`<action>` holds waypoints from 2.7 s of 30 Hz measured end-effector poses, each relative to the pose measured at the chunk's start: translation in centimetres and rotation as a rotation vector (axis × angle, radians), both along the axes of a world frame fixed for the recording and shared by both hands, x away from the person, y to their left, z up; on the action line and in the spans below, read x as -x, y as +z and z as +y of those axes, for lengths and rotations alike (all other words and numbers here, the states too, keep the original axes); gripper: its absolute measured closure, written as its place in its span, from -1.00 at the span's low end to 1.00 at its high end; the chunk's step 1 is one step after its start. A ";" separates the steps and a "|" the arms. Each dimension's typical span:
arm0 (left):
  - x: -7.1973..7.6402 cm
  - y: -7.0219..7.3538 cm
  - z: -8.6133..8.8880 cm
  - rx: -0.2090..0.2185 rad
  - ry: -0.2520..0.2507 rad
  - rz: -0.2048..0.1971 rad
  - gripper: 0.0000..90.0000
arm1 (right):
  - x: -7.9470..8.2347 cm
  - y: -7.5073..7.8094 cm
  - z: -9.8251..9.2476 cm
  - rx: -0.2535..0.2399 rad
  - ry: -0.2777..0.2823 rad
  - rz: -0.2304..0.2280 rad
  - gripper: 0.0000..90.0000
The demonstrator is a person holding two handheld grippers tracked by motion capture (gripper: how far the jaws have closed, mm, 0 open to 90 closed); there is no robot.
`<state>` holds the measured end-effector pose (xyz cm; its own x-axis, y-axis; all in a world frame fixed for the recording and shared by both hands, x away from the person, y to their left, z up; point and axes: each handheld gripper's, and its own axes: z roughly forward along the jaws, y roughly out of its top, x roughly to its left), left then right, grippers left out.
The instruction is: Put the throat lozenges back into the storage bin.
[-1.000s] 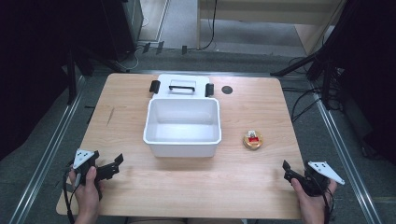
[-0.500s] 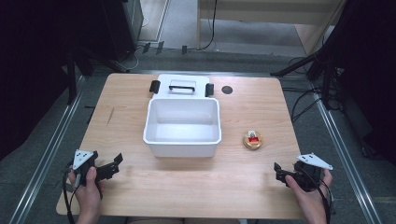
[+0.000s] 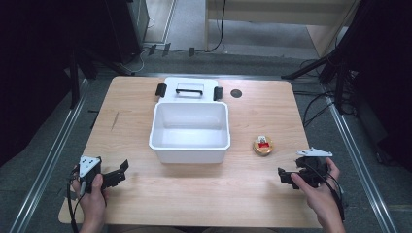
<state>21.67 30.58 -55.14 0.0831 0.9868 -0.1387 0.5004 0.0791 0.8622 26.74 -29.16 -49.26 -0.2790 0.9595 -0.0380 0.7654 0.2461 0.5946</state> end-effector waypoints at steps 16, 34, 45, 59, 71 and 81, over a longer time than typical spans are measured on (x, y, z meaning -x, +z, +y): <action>0.1 0.0 0.0 0.001 0.000 -0.009 -1.00 | -4.0 2.0 4.0 0.124 0.109 0.260 -0.96; -0.2 0.0 -0.1 -0.008 0.006 0.013 -1.00 | -7.9 2.9 7.9 0.234 0.199 0.387 -0.98; -0.5 -0.1 -0.1 0.000 -0.002 0.040 -1.00 | -10.8 3.2 9.7 0.247 0.173 0.448 -0.98; -0.4 -0.1 -0.3 -0.013 -0.002 0.047 -1.00 | -14.1 0.9 9.6 0.234 0.036 0.516 -1.00; -0.3 0.0 -0.3 -0.012 -0.012 0.042 -1.00 | -15.4 -1.0 9.3 0.200 -0.065 0.538 -0.75; -0.3 0.0 -0.3 -0.014 -0.023 0.042 -1.00 | -15.1 -1.1 9.0 0.158 -0.045 0.536 -0.55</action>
